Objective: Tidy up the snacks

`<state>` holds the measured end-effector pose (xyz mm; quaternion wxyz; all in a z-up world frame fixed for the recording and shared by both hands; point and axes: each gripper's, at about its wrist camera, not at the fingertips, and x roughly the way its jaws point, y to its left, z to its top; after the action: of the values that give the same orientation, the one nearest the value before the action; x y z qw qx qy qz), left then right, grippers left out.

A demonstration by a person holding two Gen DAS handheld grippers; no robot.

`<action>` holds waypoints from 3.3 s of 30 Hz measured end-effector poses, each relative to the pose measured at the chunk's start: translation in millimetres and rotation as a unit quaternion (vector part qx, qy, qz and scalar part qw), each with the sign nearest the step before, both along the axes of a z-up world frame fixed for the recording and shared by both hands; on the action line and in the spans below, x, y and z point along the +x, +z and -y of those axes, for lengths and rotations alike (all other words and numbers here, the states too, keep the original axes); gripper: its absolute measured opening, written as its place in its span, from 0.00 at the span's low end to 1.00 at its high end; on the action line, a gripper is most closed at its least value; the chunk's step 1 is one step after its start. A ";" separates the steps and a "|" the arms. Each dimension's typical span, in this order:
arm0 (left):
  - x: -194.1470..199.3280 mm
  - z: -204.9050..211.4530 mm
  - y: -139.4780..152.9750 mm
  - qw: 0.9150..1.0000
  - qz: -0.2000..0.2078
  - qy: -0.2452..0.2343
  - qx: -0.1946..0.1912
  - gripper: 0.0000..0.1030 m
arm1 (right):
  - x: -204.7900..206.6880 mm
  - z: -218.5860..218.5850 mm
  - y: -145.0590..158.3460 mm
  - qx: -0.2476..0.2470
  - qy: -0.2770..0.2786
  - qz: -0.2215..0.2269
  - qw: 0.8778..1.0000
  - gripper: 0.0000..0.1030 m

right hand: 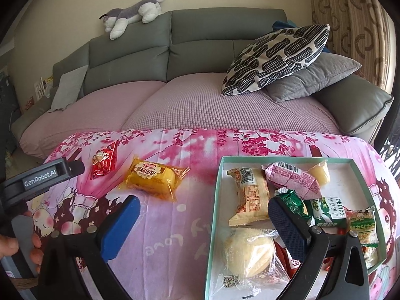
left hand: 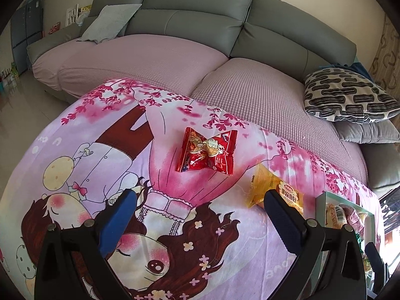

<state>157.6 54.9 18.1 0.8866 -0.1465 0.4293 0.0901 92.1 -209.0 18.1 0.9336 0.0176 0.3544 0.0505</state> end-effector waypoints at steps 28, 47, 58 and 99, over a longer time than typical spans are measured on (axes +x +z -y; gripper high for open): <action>108.0 -27.1 -55.3 0.997 -0.065 -0.051 -0.004 0.98 | 99.1 -74.6 -54.5 0.070 0.036 -0.098 0.992 0.97; 68.0 -16.4 -38.9 0.998 -0.037 -0.051 -0.027 0.55 | 73.2 -54.3 -39.9 0.102 0.028 -0.080 0.991 0.64; 16.8 4.7 -5.9 0.998 -0.005 -0.040 -0.056 0.55 | 26.8 -23.4 -13.1 0.094 0.010 -0.064 0.993 0.64; -36.8 238.6 -2.1 0.963 -0.005 -0.268 -0.038 0.55 | -50.2 178.8 -12.0 0.082 -0.197 -0.047 0.976 0.64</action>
<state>120.8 -183.7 15.9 0.8701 -0.0590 0.4602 -0.1663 41.9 -387.8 6.2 0.9027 0.1660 0.3824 -0.1061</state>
